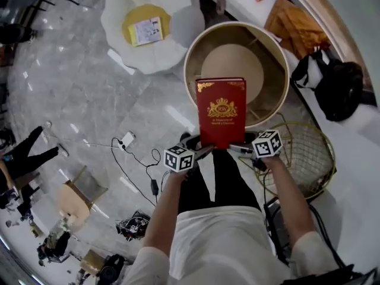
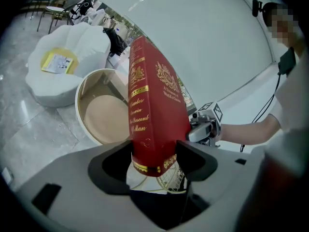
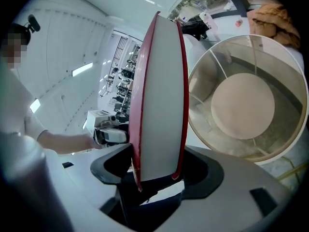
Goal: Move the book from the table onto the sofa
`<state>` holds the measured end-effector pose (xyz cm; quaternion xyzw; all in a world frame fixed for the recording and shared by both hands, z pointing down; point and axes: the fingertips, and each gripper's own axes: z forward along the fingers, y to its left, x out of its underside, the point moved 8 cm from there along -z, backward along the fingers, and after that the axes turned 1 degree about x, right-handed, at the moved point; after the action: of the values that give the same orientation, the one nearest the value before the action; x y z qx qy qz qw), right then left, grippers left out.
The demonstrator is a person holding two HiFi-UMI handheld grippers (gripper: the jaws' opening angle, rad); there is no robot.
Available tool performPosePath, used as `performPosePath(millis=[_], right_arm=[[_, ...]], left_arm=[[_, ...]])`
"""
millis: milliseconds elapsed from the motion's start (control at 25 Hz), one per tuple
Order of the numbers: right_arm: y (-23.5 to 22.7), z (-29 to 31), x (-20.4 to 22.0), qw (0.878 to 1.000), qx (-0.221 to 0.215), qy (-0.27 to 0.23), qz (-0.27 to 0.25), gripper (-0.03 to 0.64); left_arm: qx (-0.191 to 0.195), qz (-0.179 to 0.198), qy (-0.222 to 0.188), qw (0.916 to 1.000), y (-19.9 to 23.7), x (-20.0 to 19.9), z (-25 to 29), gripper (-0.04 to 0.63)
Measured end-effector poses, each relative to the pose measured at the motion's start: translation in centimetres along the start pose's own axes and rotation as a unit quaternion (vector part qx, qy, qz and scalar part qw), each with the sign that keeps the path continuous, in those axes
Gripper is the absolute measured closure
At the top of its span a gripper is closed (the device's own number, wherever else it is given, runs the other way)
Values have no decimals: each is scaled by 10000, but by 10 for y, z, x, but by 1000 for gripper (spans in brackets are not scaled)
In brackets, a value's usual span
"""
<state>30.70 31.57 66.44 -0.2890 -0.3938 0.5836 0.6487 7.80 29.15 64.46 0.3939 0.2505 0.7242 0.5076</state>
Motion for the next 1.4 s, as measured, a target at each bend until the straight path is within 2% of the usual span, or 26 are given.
performPosePath(millis=[480, 680, 1000, 1400], right_arm=[[72, -37, -38, 9996, -35, 50, -278, 293], [100, -41, -56, 9995, -120, 61, -293, 293], [151, -18, -85, 9984, -107, 148, -537, 293], [217, 48, -117, 9989, -175, -179, -396, 293]], left_arm=[[-175, 172, -331, 9991, -60, -39, -60, 304], [-153, 101, -598, 9980, -73, -52, -85, 304], [-202, 161, -899, 9956, -67, -66, -143, 304], [-134, 375, -757, 9963, -28, -94, -231, 304]])
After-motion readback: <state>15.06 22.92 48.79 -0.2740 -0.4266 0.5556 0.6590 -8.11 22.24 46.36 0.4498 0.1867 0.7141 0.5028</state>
